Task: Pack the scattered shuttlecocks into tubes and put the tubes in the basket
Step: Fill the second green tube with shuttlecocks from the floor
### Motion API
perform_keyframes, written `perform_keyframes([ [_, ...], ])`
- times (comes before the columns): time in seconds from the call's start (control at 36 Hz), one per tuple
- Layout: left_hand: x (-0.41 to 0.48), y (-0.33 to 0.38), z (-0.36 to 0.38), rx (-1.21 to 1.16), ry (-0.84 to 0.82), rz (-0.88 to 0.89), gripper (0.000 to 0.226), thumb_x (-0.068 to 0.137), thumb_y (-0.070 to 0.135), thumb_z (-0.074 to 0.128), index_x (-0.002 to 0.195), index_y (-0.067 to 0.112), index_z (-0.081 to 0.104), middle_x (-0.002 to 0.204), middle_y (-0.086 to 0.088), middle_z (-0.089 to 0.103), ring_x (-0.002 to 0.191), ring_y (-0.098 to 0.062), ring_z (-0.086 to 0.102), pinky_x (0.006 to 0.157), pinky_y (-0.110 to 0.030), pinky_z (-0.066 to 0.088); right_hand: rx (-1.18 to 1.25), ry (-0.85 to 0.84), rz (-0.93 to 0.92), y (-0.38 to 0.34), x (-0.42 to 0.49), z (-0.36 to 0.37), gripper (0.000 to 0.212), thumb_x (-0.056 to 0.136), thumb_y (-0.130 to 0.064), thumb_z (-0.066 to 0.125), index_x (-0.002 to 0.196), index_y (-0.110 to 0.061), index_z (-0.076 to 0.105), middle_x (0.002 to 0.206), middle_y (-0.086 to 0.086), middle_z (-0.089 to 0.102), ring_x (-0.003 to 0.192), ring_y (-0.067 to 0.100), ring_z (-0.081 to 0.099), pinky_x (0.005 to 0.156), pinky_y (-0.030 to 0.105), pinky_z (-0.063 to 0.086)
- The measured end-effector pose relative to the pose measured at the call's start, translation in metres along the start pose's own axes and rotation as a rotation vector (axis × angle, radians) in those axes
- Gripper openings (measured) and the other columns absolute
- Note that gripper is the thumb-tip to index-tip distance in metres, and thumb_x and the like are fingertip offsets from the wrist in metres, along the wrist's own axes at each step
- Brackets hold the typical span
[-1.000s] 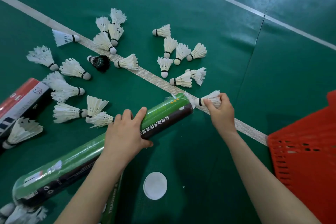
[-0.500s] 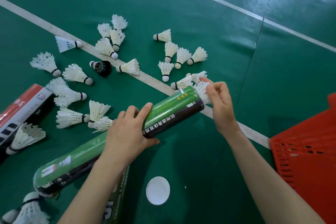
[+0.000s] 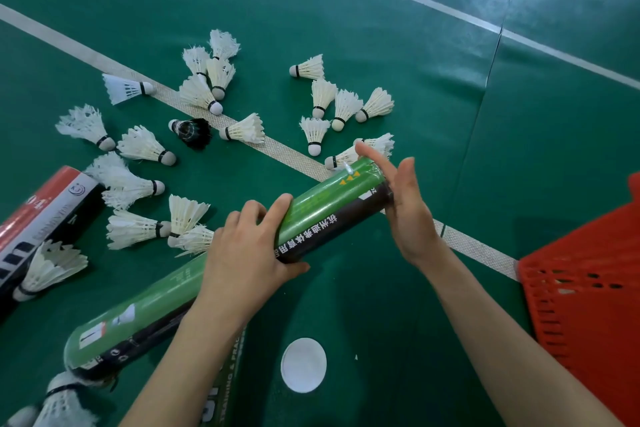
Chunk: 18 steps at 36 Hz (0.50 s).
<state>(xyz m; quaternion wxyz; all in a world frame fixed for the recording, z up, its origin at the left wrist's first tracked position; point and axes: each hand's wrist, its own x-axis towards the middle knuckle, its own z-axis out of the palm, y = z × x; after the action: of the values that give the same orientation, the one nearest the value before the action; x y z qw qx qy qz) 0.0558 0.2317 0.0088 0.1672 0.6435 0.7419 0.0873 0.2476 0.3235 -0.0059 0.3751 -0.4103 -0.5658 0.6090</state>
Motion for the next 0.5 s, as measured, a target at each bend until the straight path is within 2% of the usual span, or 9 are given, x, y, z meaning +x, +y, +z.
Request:
perform_keyframes([
  [0.06,0.001,-0.002,0.0,0.03,-0.021,-0.017,0.096,0.064,0.06,0.074,0.145,0.036,0.027,0.115,0.001,0.045,0.106,-0.024,0.047,0.092,-0.037,0.041,-0.028,-0.013,0.024,0.006,0.003,-0.001,0.067,0.085,-0.078,0.026,0.133,-0.04,0.051,0.147,-0.006,0.045,0.141,0.014,0.033,0.119,0.045,0.015],
  [0.14,0.005,0.0,0.002,0.095,-0.074,-0.051,0.098,0.066,0.063,0.071,0.146,0.038,0.021,0.118,0.001,0.043,0.109,-0.023,0.045,0.094,-0.035,0.04,0.003,0.008,0.081,0.018,0.011,-0.006,0.064,0.094,-0.065,0.019,0.134,-0.028,0.054,0.142,-0.003,0.05,0.136,0.013,0.04,0.117,0.041,0.023],
  [0.22,0.008,0.004,0.007,0.103,-0.131,-0.097,0.1,0.066,0.065,0.07,0.146,0.038,0.017,0.12,-0.001,0.042,0.11,-0.024,0.045,0.094,-0.034,0.04,0.013,0.263,0.201,0.022,0.032,-0.013,0.054,0.102,-0.05,0.019,0.123,-0.02,0.059,0.128,-0.003,0.059,0.12,0.013,0.052,0.098,0.029,0.04],
  [0.28,0.008,0.004,0.01,0.076,-0.149,-0.133,0.101,0.066,0.064,0.071,0.146,0.036,0.017,0.12,-0.002,0.042,0.111,-0.025,0.045,0.094,-0.035,0.04,-0.121,0.393,0.244,0.028,0.054,-0.025,0.034,0.102,-0.04,0.035,0.111,-0.021,0.062,0.115,-0.004,0.061,0.111,0.012,0.053,0.089,0.027,0.041],
  [0.33,0.009,0.002,0.012,0.067,-0.156,-0.156,0.1,0.066,0.063,0.071,0.146,0.035,0.018,0.121,-0.004,0.042,0.111,-0.026,0.045,0.095,-0.035,0.04,-0.296,0.446,0.25,0.039,0.077,-0.04,0.016,0.097,-0.028,0.049,0.105,-0.026,0.063,0.115,-0.002,0.06,0.111,0.016,0.053,0.092,0.028,0.042],
  [0.42,0.011,-0.002,0.013,0.084,-0.172,-0.168,0.101,0.067,0.063,0.071,0.147,0.035,0.016,0.122,-0.004,0.041,0.113,-0.025,0.044,0.095,-0.036,0.041,-0.523,0.456,0.323,0.057,0.106,-0.056,0.023,0.093,-0.026,0.052,0.112,-0.028,0.065,0.131,0.01,0.055,0.121,0.026,0.049,0.105,0.039,0.04],
  [0.5,0.013,-0.006,0.013,0.103,-0.178,-0.169,0.102,0.067,0.064,0.07,0.147,0.035,0.015,0.123,-0.003,0.041,0.113,-0.025,0.044,0.096,-0.035,0.04,-0.62,0.36,0.446,0.064,0.118,-0.055,0.036,0.095,-0.034,0.05,0.128,-0.023,0.059,0.14,0.01,0.05,0.13,0.029,0.041,0.111,0.041,0.032],
])
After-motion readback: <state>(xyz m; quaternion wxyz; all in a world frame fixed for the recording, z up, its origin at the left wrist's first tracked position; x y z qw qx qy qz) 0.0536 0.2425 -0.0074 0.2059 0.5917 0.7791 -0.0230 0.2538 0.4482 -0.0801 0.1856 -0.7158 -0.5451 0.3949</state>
